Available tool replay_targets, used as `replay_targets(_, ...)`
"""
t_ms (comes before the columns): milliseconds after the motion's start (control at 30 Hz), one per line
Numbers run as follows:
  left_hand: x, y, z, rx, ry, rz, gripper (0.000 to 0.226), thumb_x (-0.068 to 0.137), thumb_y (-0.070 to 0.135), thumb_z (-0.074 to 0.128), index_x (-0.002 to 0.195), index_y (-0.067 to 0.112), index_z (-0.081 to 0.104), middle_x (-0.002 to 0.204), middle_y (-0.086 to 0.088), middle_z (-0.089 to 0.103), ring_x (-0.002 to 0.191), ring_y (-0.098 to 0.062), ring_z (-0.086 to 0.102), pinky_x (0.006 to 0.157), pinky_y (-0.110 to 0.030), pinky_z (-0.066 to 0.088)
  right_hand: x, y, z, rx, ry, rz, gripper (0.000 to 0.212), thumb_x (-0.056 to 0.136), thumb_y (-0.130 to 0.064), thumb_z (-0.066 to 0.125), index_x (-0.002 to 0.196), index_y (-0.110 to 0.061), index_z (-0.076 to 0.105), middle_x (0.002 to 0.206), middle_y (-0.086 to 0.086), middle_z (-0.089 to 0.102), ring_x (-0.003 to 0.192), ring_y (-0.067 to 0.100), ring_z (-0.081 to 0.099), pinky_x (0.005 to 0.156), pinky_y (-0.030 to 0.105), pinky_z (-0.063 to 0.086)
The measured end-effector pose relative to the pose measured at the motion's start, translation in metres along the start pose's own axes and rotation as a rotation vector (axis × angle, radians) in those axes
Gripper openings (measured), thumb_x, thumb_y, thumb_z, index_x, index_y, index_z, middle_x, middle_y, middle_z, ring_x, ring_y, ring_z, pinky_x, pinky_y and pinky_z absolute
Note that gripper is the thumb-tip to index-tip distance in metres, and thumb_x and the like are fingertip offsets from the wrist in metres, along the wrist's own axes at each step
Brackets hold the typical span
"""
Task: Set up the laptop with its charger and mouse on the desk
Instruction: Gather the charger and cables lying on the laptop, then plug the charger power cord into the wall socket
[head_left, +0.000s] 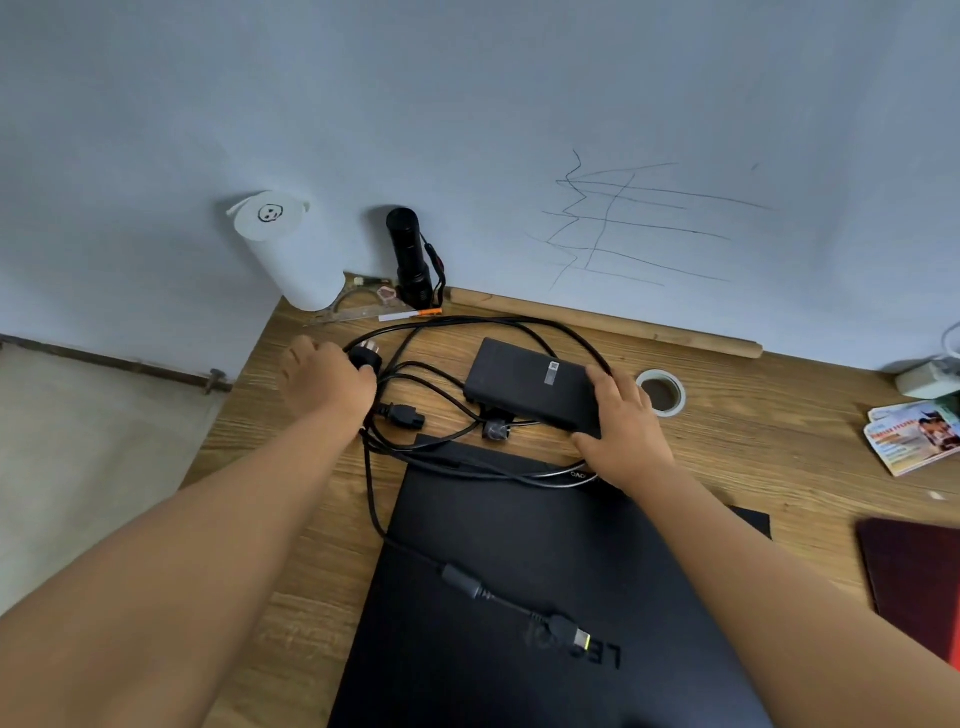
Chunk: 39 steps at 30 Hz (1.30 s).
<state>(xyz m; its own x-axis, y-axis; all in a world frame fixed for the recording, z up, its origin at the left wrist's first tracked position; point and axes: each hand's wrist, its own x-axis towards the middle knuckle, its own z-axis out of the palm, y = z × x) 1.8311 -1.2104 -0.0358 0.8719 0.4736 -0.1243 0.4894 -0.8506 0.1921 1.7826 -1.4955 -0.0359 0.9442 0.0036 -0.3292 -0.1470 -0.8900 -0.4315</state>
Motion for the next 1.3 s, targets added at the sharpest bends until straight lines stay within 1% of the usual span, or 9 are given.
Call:
replay_targets(167,-0.001,0.006,0.003,0.236,-0.121,0.002,0.055,0.080,0.045,0.062,0.116,0.004,0.056,0.132,-0.015,0.045,0.124,-0.033,0.036,0.100,-0.044,0.035,-0.016,-0.005,-0.002,0.029,0.025,-0.008,0.066,0.084,-0.019,0.059,0.142,-0.015,0.028,0.151,0.009,0.021,0.140,0.028,0.019,0.114,0.040,0.024)
replay_targets(333,-0.013,0.003,-0.001,0.166,-0.144,0.050,0.044,0.083,0.041,0.060,0.112,0.009,0.061,0.133,-0.013,0.044,0.125,-0.032,0.034,0.099,-0.043,0.034,-0.027,-0.007,-0.004,0.050,0.013,-0.009,0.060,0.086,-0.021,0.058,0.140,-0.014,0.033,0.152,0.008,0.024,0.141,0.026,0.018,0.113,0.037,0.023)
replay_targets(567,-0.053,0.024,-0.028,-0.132,0.142,0.621,0.023,0.079,0.028,0.067,0.093,0.011,0.060,0.107,-0.009,0.064,0.109,-0.029,0.051,0.103,-0.043,0.029,-0.042,-0.021,-0.017,0.181,0.051,-0.038,0.053,0.087,-0.029,0.059,0.135,-0.015,0.042,0.149,0.005,0.031,0.138,0.021,0.028,0.109,0.033,0.029)
replay_targets(733,-0.091,0.062,-0.074,-0.525,0.115,0.776,0.030,0.085,0.024,0.061,0.112,0.014,0.053,0.099,-0.005,0.068,0.085,-0.018,0.064,0.073,-0.033,0.052,-0.060,-0.058,-0.041,0.493,0.167,-0.166,0.037,0.088,-0.037,0.057,0.119,-0.019,0.060,0.125,-0.003,0.058,0.116,0.012,0.051,0.096,0.027,0.042)
replay_targets(867,-0.119,0.092,-0.101,-0.702,0.099,0.822,0.023,0.081,0.020,0.066,0.101,0.017,0.055,0.069,0.008,0.060,0.063,-0.019,0.058,0.055,-0.027,0.045,-0.074,-0.083,-0.072,0.841,0.191,-0.210,0.036,0.088,-0.045,0.053,0.103,-0.014,0.066,0.102,0.006,0.070,0.097,0.014,0.063,0.088,0.033,0.050)
replay_targets(1000,-0.146,0.119,-0.114,-0.993,-0.082,0.697,0.022,0.081,0.013,0.062,0.097,0.025,0.054,0.072,-0.011,0.068,0.066,-0.025,0.066,0.065,-0.045,0.056,-0.089,-0.087,-0.101,1.202,0.133,-0.124,0.026,0.093,-0.031,0.051,0.106,-0.015,0.066,0.096,-0.002,0.072,0.086,0.002,0.067,0.072,0.015,0.051)
replay_targets(1067,-0.157,0.129,-0.120,-1.025,-0.215,0.721,0.035,0.083,0.010,0.062,0.112,0.029,0.057,0.089,-0.006,0.071,0.081,-0.019,0.069,0.079,-0.039,0.057,-0.094,-0.079,-0.115,1.322,0.138,-0.053,0.028,0.093,-0.032,0.051,0.107,-0.014,0.066,0.102,0.002,0.072,0.096,0.011,0.066,0.083,0.024,0.048)
replay_targets(1167,-0.173,0.138,-0.125,-0.961,-0.462,0.838,0.059,0.087,0.009,0.060,0.134,0.036,0.040,0.099,0.011,0.066,0.089,0.001,0.063,0.084,-0.010,0.048,-0.103,-0.064,-0.138,1.428,0.195,0.053,0.026,0.095,-0.030,0.047,0.095,-0.013,0.066,0.088,0.003,0.070,0.092,0.018,0.065,0.087,0.033,0.047)
replay_targets(1300,-0.197,0.143,-0.118,-0.858,-0.620,0.905,0.072,0.086,0.006,0.059,0.137,0.044,0.027,0.095,0.000,0.068,0.090,-0.009,0.065,0.083,-0.019,0.051,-0.115,-0.045,-0.163,1.485,0.257,0.145,0.029,0.095,-0.032,0.043,0.094,-0.011,0.061,0.080,0.006,0.072,0.087,0.023,0.070,0.091,0.040,0.048)
